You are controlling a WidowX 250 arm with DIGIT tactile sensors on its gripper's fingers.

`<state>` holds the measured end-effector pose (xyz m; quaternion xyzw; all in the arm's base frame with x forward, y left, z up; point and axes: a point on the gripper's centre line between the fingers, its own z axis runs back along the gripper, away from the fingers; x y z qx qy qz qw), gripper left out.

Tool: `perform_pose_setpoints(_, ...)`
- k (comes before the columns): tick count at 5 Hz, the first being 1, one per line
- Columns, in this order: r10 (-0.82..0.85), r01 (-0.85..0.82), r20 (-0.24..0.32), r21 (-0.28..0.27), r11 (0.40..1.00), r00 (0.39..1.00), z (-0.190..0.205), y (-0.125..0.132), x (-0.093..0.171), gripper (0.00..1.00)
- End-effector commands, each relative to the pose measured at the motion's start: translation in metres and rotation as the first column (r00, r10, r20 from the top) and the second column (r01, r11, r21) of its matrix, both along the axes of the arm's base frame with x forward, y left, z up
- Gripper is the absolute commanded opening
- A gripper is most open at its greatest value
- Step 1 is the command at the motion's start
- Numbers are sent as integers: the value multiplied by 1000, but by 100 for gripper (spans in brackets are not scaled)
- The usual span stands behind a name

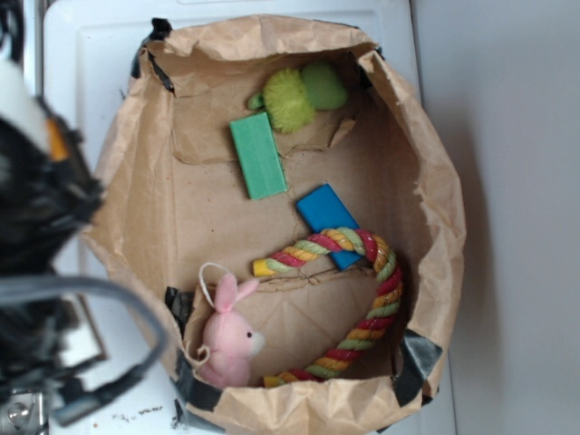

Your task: Grab the green block.

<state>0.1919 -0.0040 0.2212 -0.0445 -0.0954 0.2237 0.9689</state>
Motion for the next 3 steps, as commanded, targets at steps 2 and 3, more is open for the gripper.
perform_pose_setpoints(2,511,-506,145,-71,860,847,-36,38,62,100)
perform_pose_setpoints(3,559,-558,158,-54,828,814,-47,44,61,100)
